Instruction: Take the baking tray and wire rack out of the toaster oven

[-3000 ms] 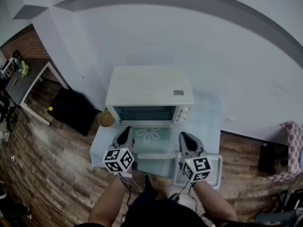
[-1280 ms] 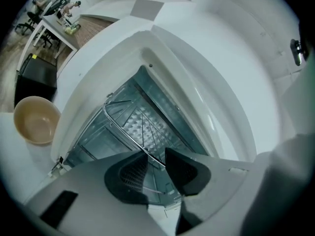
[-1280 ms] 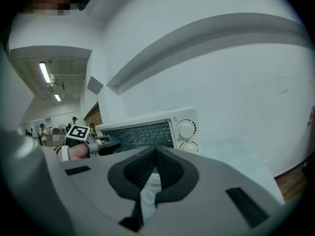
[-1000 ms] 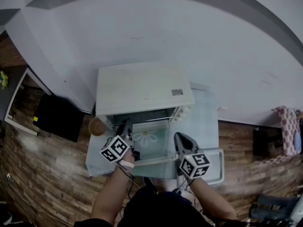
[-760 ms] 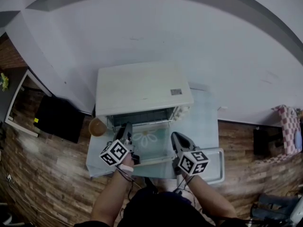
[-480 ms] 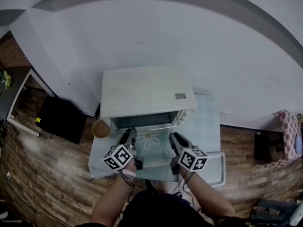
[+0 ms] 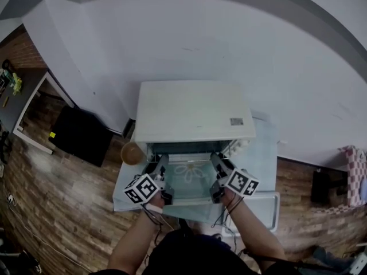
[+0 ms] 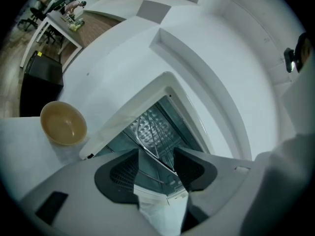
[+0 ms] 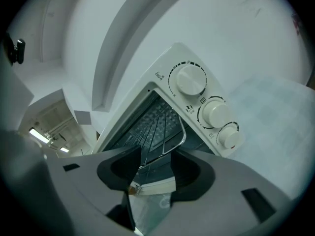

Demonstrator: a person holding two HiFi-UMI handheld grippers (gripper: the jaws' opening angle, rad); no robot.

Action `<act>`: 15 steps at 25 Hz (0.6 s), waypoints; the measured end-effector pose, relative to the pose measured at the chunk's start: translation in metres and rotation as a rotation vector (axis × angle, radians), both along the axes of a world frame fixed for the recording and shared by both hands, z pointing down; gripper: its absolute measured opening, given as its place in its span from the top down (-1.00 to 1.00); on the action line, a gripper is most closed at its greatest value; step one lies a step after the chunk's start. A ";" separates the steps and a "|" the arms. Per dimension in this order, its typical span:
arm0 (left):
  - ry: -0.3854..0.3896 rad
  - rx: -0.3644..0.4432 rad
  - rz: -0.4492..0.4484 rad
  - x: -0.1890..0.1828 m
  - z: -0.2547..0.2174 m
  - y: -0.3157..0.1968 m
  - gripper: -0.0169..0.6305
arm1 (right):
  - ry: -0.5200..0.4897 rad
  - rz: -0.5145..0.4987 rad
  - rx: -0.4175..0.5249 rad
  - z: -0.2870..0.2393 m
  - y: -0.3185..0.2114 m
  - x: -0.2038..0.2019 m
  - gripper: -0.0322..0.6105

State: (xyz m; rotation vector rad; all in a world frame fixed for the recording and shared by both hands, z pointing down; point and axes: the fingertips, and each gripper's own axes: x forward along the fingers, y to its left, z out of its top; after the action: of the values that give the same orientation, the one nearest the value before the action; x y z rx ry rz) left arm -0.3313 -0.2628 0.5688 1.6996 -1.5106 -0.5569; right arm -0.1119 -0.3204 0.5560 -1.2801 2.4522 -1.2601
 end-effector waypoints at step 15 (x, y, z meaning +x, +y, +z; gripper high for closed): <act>-0.084 -0.001 0.040 -0.006 -0.007 -0.023 0.53 | 0.051 -0.014 -0.007 0.007 -0.017 -0.008 0.43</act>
State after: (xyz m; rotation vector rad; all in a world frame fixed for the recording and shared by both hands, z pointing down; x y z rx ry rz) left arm -0.3378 -0.2853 0.5615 1.7677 -1.5316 -0.4684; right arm -0.1199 -0.3371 0.5625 -1.3156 2.4982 -1.2554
